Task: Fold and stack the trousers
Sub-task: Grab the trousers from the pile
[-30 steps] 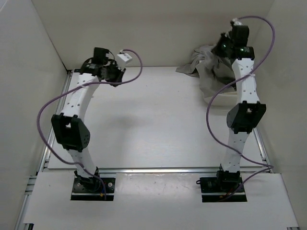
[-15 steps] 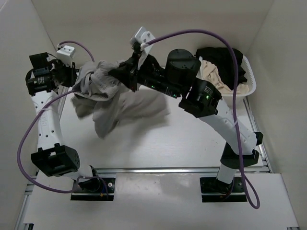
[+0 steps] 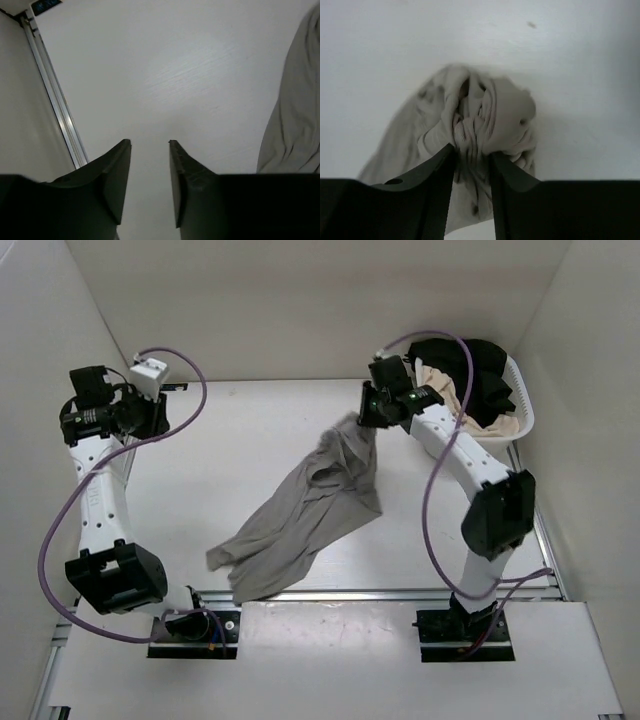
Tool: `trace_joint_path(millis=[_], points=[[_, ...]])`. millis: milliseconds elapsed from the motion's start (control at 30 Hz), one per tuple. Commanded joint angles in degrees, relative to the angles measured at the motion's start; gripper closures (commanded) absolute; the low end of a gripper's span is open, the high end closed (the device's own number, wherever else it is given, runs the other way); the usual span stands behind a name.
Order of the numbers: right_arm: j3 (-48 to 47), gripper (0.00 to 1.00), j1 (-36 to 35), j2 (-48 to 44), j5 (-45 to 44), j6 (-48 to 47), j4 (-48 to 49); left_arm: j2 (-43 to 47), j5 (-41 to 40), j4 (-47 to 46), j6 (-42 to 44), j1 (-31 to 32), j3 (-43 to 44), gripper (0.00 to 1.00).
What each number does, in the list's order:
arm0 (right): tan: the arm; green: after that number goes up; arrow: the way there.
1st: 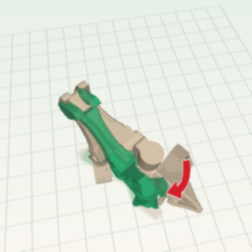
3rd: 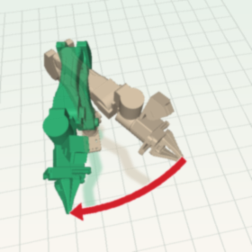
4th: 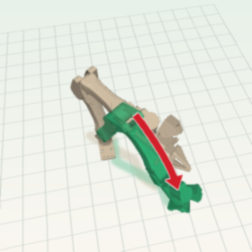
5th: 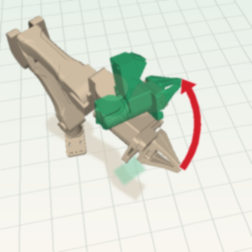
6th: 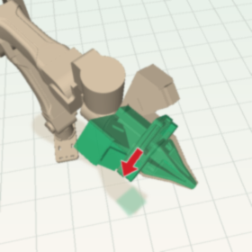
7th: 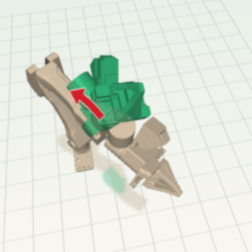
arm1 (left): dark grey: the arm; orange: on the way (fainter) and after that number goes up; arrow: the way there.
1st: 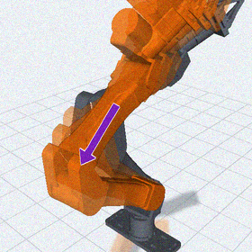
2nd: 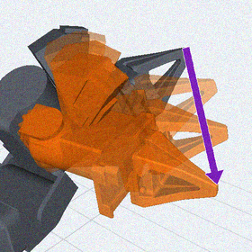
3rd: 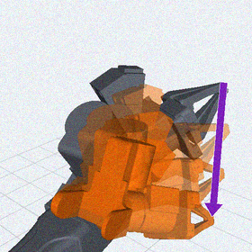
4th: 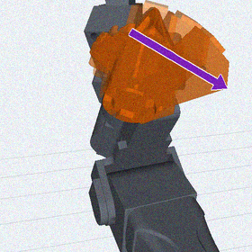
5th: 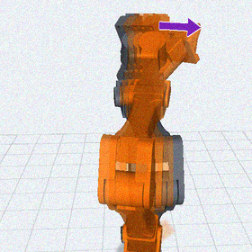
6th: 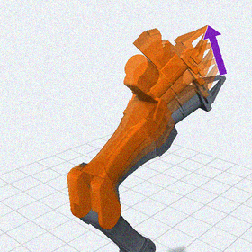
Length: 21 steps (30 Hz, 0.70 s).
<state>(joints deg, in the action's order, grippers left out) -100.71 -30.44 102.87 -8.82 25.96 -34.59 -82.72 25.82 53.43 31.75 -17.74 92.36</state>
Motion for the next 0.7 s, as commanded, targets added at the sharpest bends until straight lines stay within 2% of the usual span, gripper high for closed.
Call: trace_joint_path(millis=[0, 33, 67, 100, 233, 267, 333, 433, 467, 567, 633, 667], points=[[-4.29, 0.61, 6.52, 7.41, 2.05, 4.9, -12.92, -1.04, -3.83, 6.76, 6.83, 3.14, -3.14, 0.49], [-9.98, 0.56, 7.05, 9.61, -0.3, 3.94, -16.61, -1.91, -5.85, 9.3, 7.79, 4.54, -4.71, 0.4], [-11.34, 0.38, 7.06, 11.98, -1.63, 1.4, -19.26, -1.92, -9.96, 10.28, 9.54, 8.12, -6.82, 0.38], [-11.35, 0.01, 7.06, 12.0, -1.64, -0.19, -19.98, -2.44, -11.92, 11.07, 10.52, 10.07, -12.76, 0.36], [-1.19, 0.01, 5.74, 5.62, -3.57, -1.26, -15.08, 2.1, -14.66, 7.41, 12.37, 18.86, -30.36, 0.23], [3.71, 0.01, 5.74, 4.28, -3.57, -0.56, -12.37, 4.38, -14.66, 2.95, 12.37, 22.01, -35.44, 0.15], [7.0, 0.01, 5.74, 1.73, -3.05, -0.55, -10.51, 4.93, -16.05, -1.38, 9.67, 24.84, -38.73, 0.08], [7.81, 0.03, 5.21, 2.59, 1.32, -0.03, -8.93, 0.91, -17.82, -8.76, 5.71, 27.4, -40.33, 0.08], [5.98, 0.07, 3.64, 4.34, 1.87, -0.03, -8.92, -0.5, -18.35, -11.04, 4.91, 27.4, -39.02, 0.14], [0.27, 0.12, 1.53, 10.14, 3.89, -0.03, -10.32, -6.48, -17.83, -12.3, 2.54, 29.51, -35.6, 0.21], [-5.89, 0.12, 1.0, 13.13, 6.0, 0.84, -11.37, -9.82, -16.52, -13.26, 1.92, 30.3, -34.27, 0.21], [-7.38, 0.08, 0.99, 15.93, 7.05, 2.42, -11.38, -10.61, -15.81, -13.79, 1.91, 30.83, -33.74, 0.21]])
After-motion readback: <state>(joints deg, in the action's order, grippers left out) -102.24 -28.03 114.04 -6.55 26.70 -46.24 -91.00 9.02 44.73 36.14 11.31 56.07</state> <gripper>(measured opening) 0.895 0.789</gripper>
